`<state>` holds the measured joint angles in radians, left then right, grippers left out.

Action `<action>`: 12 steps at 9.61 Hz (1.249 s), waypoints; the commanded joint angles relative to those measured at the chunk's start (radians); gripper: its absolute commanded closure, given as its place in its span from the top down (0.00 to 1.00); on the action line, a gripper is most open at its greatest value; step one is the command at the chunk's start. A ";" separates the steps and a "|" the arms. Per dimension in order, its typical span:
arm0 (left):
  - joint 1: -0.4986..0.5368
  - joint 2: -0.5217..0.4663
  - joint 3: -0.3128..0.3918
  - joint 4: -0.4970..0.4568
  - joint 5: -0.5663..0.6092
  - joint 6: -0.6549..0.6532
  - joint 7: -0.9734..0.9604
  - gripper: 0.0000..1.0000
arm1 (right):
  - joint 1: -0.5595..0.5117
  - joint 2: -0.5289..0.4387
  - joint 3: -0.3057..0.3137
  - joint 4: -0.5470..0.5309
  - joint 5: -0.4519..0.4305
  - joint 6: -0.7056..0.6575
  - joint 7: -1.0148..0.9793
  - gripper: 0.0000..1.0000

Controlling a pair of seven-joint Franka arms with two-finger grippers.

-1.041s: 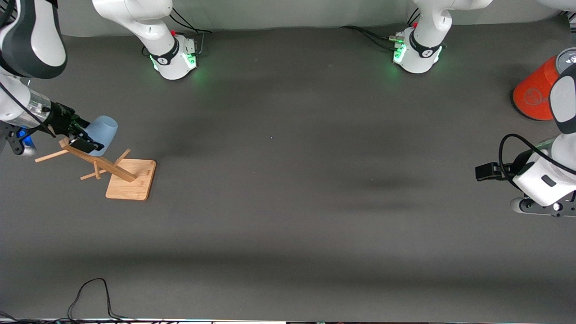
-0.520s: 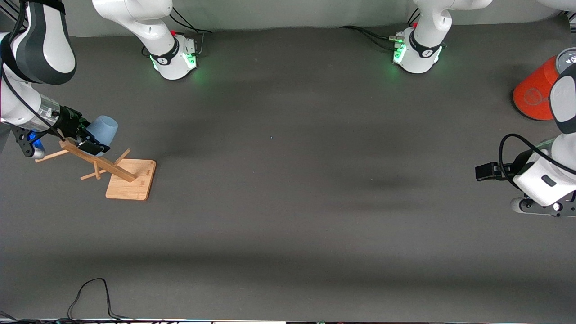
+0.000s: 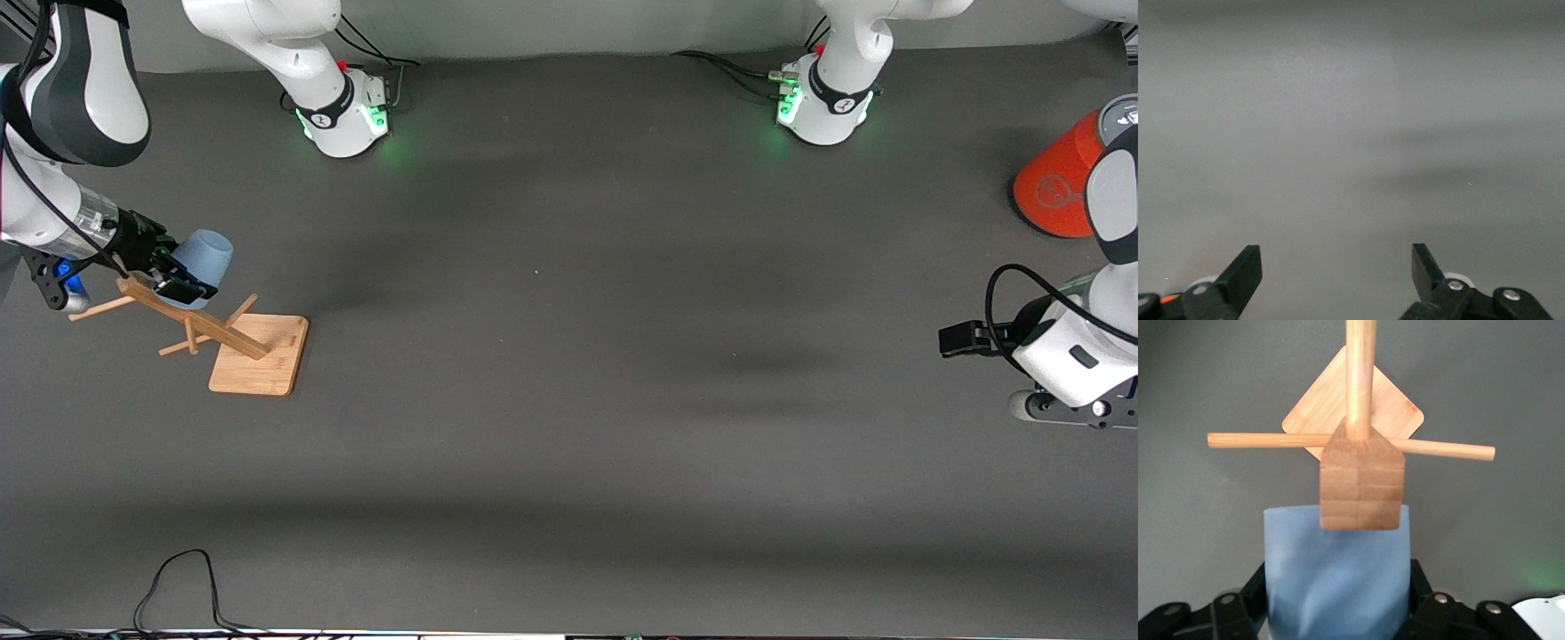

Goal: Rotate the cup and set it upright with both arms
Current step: 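Reach the right gripper to the blue cup on the wooden peg, then grasp the blue cup and slide it off the peg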

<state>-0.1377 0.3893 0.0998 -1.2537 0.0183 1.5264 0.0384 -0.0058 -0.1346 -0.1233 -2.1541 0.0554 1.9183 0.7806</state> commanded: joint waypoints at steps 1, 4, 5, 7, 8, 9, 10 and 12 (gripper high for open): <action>-0.008 0.002 0.008 0.020 -0.001 -0.023 0.014 1.00 | 0.009 -0.065 -0.001 -0.007 0.004 -0.047 0.023 0.51; -0.010 0.002 0.008 0.020 -0.001 -0.023 0.012 1.00 | 0.073 -0.129 0.005 0.000 0.003 -0.119 0.116 0.51; -0.011 0.002 0.008 0.019 0.000 -0.023 0.012 1.00 | 0.113 -0.151 0.005 0.002 0.003 -0.139 0.165 0.50; -0.013 0.002 0.006 0.019 0.000 -0.023 0.012 1.00 | 0.229 -0.158 0.005 0.026 0.003 -0.165 0.329 0.50; -0.013 0.002 0.006 0.019 0.000 -0.023 0.012 1.00 | 0.315 -0.143 0.007 0.049 0.003 -0.165 0.461 0.50; -0.011 0.002 0.008 0.019 0.000 -0.023 0.012 1.00 | 0.405 -0.108 0.007 0.080 0.004 -0.162 0.597 0.50; -0.011 0.002 0.008 0.019 0.000 -0.023 0.014 1.00 | 0.488 -0.049 0.007 0.132 0.006 -0.157 0.721 0.50; -0.013 0.002 0.008 0.019 0.000 -0.023 0.012 1.00 | 0.665 0.127 0.005 0.297 0.008 -0.153 0.988 0.50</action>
<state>-0.1405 0.3894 0.0989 -1.2526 0.0182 1.5254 0.0390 0.5715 -0.1616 -0.1050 -2.0119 0.0576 1.7855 1.6302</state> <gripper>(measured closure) 0.000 0.185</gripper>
